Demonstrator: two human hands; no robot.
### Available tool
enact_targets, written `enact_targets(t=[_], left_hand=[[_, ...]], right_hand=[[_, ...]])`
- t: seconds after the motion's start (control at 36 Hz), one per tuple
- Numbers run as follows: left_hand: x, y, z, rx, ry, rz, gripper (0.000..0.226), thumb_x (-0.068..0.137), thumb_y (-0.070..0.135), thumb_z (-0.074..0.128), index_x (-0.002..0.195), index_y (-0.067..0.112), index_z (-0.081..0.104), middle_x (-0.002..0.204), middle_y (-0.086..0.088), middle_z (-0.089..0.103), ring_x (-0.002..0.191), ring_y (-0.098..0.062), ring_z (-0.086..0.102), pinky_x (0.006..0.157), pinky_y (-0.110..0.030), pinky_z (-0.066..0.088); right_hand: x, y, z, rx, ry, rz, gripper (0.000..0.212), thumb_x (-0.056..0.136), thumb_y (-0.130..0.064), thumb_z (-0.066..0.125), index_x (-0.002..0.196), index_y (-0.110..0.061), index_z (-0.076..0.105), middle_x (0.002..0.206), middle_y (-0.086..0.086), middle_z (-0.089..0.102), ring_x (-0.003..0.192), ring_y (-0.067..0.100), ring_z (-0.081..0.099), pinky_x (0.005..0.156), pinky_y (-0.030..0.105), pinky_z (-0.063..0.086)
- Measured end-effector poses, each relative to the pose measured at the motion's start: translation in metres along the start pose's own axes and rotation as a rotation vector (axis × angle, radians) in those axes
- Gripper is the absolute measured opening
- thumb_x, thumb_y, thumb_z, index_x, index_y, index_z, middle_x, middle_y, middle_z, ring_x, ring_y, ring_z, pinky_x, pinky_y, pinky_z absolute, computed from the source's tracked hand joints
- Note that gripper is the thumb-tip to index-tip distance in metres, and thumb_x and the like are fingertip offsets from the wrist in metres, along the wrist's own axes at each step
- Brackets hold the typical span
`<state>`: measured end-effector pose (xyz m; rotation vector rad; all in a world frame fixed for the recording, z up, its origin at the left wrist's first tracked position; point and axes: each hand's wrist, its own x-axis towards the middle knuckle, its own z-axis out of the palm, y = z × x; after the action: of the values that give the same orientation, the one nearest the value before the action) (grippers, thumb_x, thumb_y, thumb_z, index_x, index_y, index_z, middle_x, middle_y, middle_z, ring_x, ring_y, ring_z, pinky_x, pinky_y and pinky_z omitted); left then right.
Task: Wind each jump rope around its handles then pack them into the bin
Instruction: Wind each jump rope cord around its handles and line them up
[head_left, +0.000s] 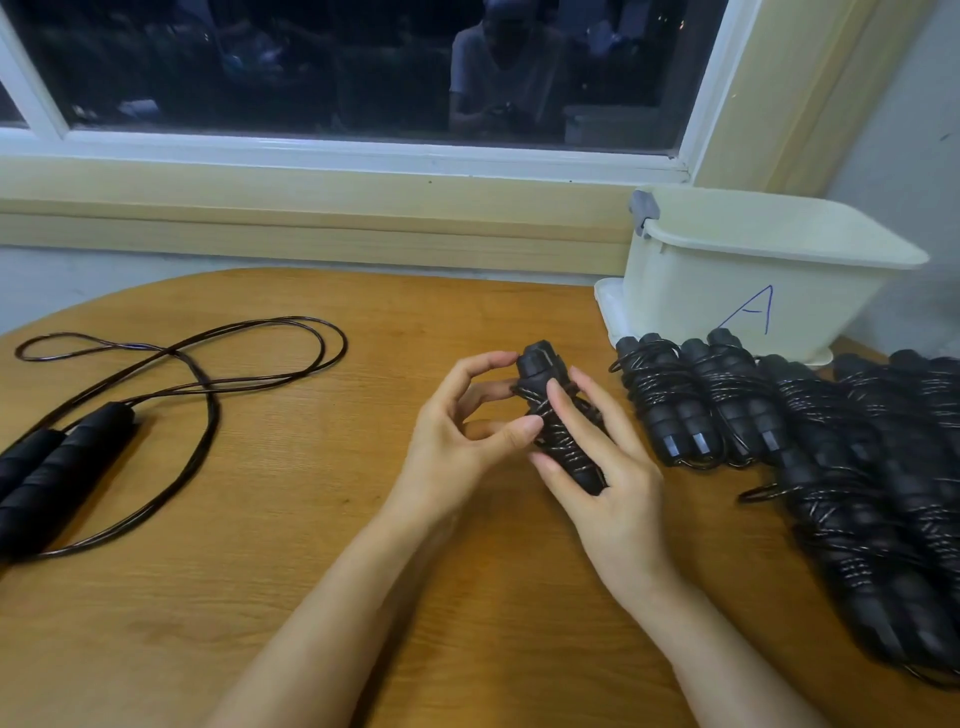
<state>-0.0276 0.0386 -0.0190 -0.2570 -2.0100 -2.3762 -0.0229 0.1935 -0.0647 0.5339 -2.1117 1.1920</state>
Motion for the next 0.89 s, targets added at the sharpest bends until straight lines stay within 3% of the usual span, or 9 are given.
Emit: enact_targets(t=[0.08,0.19,0.33,0.47,0.58,0.81,0.89], left_hand=[[0.001,-0.001,-0.001,-0.009,0.004,0.008,0.061,0.069,0.013,0.077,0.125,0.021,0.057,0.115,-0.007,0.068,0.081,-0.017,0.071,0.077,-0.027,0.057],[0.003,0.000,-0.002,-0.030,0.009,0.009,0.065,0.067,0.011,0.077,0.128,0.019,0.057,0.116,-0.005,0.067,0.080,-0.013,0.071,0.075,-0.024,0.056],[0.005,0.000,-0.005,0.009,0.030,0.012,0.050,0.064,0.016,0.079,0.111,0.027,0.068,0.111,0.004,0.068,0.082,-0.012,0.070,0.079,-0.024,0.055],[0.005,0.002,-0.006,-0.003,0.049,0.026,0.062,0.064,0.014,0.078,0.123,0.022,0.061,0.106,0.001,0.065,0.084,-0.010,0.067,0.079,-0.023,0.054],[0.004,0.004,-0.007,-0.031,0.010,-0.002,0.077,0.065,0.014,0.077,0.136,0.026,0.052,0.116,0.001,0.068,0.102,-0.017,0.068,0.079,-0.022,0.054],[0.004,0.004,-0.009,-0.003,-0.041,-0.031,0.076,0.071,0.016,0.076,0.142,0.024,0.049,0.116,-0.010,0.070,0.111,-0.013,0.066,0.090,-0.024,0.053],[0.004,0.003,-0.007,0.019,0.026,-0.038,0.071,0.066,0.021,0.078,0.133,0.026,0.056,0.108,-0.008,0.070,0.100,-0.013,0.069,0.081,-0.021,0.054]], right_hand=[[0.002,-0.004,-0.002,0.088,0.003,0.016,0.058,0.081,-0.006,0.077,0.135,-0.015,0.058,0.144,0.005,0.052,0.133,0.010,0.049,0.107,0.016,0.038],[0.004,-0.008,-0.004,0.208,0.015,0.049,0.052,0.080,-0.009,0.075,0.130,-0.012,0.062,0.139,0.000,0.056,0.128,0.013,0.054,0.105,0.020,0.043],[0.007,-0.014,-0.008,0.354,-0.009,0.135,0.053,0.080,-0.005,0.077,0.129,-0.015,0.062,0.136,0.002,0.057,0.127,0.007,0.054,0.101,0.016,0.043],[0.006,-0.016,-0.008,0.467,-0.031,0.199,0.058,0.078,-0.017,0.083,0.129,-0.035,0.063,0.133,-0.013,0.060,0.130,0.010,0.053,0.102,0.021,0.045],[0.007,-0.018,-0.008,0.554,-0.059,0.252,0.056,0.076,-0.030,0.076,0.127,-0.046,0.062,0.137,-0.016,0.058,0.132,0.011,0.051,0.103,0.025,0.046],[0.006,-0.013,-0.009,0.581,-0.130,0.301,0.055,0.080,-0.028,0.074,0.131,-0.043,0.060,0.141,-0.016,0.056,0.137,0.008,0.046,0.113,0.038,0.040],[0.006,-0.012,-0.008,0.468,-0.124,0.267,0.054,0.086,-0.023,0.072,0.136,-0.034,0.055,0.144,-0.015,0.053,0.139,0.005,0.042,0.113,0.028,0.037]])
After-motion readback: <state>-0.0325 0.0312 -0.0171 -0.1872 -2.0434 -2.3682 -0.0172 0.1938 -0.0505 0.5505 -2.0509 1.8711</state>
